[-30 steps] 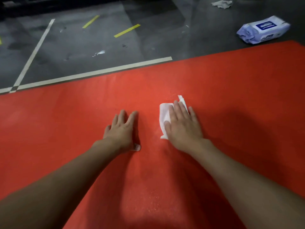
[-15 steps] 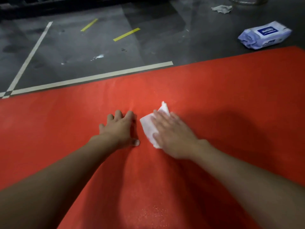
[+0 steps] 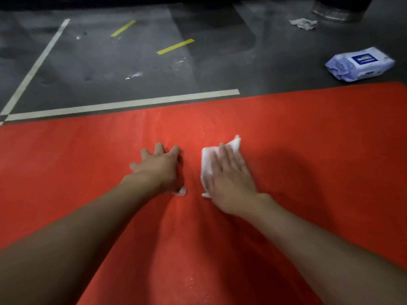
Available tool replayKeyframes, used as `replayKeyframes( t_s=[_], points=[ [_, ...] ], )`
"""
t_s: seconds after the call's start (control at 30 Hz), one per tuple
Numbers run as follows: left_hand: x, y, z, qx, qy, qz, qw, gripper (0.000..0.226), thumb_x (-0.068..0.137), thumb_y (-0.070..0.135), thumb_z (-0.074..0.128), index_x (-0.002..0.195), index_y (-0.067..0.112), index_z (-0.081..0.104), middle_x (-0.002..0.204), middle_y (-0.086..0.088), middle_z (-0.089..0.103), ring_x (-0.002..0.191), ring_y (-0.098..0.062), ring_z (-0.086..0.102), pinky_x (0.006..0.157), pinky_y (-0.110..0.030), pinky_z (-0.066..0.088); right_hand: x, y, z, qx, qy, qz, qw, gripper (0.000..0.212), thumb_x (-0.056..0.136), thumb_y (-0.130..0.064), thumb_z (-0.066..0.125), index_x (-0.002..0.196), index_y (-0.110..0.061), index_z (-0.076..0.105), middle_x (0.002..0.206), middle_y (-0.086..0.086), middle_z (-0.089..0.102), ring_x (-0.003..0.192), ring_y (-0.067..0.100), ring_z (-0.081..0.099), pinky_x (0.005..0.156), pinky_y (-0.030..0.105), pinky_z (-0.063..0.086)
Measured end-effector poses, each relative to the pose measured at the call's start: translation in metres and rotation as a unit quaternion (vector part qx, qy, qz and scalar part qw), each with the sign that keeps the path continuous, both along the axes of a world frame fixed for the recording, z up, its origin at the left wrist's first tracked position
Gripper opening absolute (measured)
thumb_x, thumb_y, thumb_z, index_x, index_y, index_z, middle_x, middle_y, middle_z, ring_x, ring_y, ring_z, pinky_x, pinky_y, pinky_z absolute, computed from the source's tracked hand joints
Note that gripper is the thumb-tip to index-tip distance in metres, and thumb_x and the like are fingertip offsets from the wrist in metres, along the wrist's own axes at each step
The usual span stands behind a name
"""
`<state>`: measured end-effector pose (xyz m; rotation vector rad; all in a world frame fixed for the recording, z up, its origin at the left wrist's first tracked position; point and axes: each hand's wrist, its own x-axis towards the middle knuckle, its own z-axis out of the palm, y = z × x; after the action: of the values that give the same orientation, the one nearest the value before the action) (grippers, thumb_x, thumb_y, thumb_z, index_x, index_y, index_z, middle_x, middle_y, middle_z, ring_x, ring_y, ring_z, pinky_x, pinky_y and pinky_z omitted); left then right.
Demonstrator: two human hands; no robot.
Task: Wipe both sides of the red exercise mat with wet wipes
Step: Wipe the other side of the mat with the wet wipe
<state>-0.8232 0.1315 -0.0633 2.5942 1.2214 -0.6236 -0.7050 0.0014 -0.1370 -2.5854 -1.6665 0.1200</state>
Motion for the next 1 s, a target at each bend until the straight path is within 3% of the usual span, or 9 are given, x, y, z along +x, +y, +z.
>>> replayKeyframes(
  t_s=[0.07,0.23,0.3,0.37,0.47,0.57,0.7,0.83,1.0],
  points=[
    [0.005,0.005,0.000,0.011,0.004,-0.013,1.000,0.098,0.058,0.050,0.089,0.136,0.036,0.032,0.134,-0.005,0.034,0.126,-0.040,0.035,0.092,-0.056,0.041,0.011,-0.005,0.001,-0.023,-0.016,0.079,0.996,0.066,0.102,-0.045,0.020,0.158,-0.011,0.008,0.165,0.014,-0.002,0.153,0.026,-0.007,0.121,0.041,-0.007],
    [0.006,0.029,-0.005,0.001,-0.041,0.011,0.999,0.085,0.061,0.043,0.088,0.130,0.036,0.038,0.132,-0.004,0.035,0.126,-0.037,0.034,0.095,-0.056,0.038,0.035,0.012,0.012,-0.054,0.019,-0.104,0.993,0.066,0.104,-0.042,0.021,0.158,-0.012,0.000,0.165,0.013,-0.012,0.151,0.024,-0.016,0.122,0.043,-0.008],
    [0.008,0.035,-0.008,-0.003,-0.028,0.029,0.999,0.108,0.059,0.045,0.089,0.143,0.039,0.020,0.148,-0.007,0.021,0.140,-0.036,0.018,0.103,-0.068,0.028,0.009,0.018,0.011,-0.043,0.015,-0.030,0.999,0.069,0.102,-0.044,0.024,0.158,-0.010,0.001,0.164,0.016,-0.009,0.152,0.028,-0.013,0.122,0.043,-0.007],
    [0.011,0.040,-0.010,-0.034,-0.006,0.040,0.999,0.133,0.061,0.047,0.088,0.150,0.043,-0.010,0.161,-0.004,-0.014,0.148,-0.036,-0.012,0.102,-0.079,0.012,0.010,0.012,0.014,-0.066,0.022,0.049,0.996,0.067,0.102,-0.046,0.018,0.158,-0.014,-0.001,0.165,0.011,-0.011,0.152,0.023,-0.015,0.121,0.040,-0.009],
    [0.014,0.047,-0.013,-0.081,0.003,0.048,0.996,0.141,0.061,0.048,0.088,0.148,0.045,-0.023,0.156,0.005,-0.035,0.145,-0.036,-0.027,0.100,-0.082,0.010,0.038,0.017,0.023,-0.081,0.026,-0.022,0.996,0.064,0.103,-0.044,0.016,0.158,-0.017,-0.002,0.165,0.003,-0.014,0.150,0.014,-0.017,0.121,0.039,-0.010],
    [0.019,0.049,-0.014,-0.087,0.009,0.055,0.995,0.143,0.060,0.044,0.090,0.147,0.046,-0.024,0.155,0.006,-0.038,0.144,-0.037,-0.028,0.099,-0.083,0.009,0.016,0.035,0.013,-0.031,0.025,-0.116,0.993,0.066,0.100,-0.040,0.016,0.158,-0.011,0.002,0.166,0.011,-0.008,0.152,0.021,-0.013,0.122,0.042,-0.007],
    [0.019,0.049,-0.013,-0.089,0.024,0.053,0.994,0.143,0.061,0.042,0.090,0.147,0.045,-0.024,0.155,0.005,-0.038,0.144,-0.037,-0.028,0.099,-0.083,0.010,0.042,0.032,0.009,-0.062,0.018,0.007,0.998,0.071,0.098,-0.050,0.014,0.158,-0.013,0.001,0.166,0.008,-0.008,0.151,0.019,-0.015,0.121,0.039,-0.009],
    [0.023,0.048,-0.013,-0.088,0.041,0.058,0.994,0.144,0.062,0.040,0.090,0.147,0.043,-0.027,0.154,0.002,-0.039,0.144,-0.039,-0.028,0.100,-0.082,0.011,0.057,0.047,0.012,-0.051,0.027,-0.136,0.989,0.072,0.101,-0.045,0.028,0.158,-0.009,0.002,0.165,0.013,-0.008,0.152,0.023,-0.013,0.121,0.042,-0.009],
    [0.024,0.047,-0.013,-0.093,0.055,0.059,0.992,0.145,0.063,0.040,0.090,0.146,0.043,-0.029,0.153,0.002,-0.042,0.143,-0.039,-0.030,0.100,-0.082,0.011,0.050,0.049,0.012,-0.041,0.001,0.044,0.998,0.075,0.095,-0.051,0.014,0.158,-0.010,0.010,0.166,0.011,0.001,0.153,0.022,-0.006,0.121,0.041,-0.007]
  ],
)
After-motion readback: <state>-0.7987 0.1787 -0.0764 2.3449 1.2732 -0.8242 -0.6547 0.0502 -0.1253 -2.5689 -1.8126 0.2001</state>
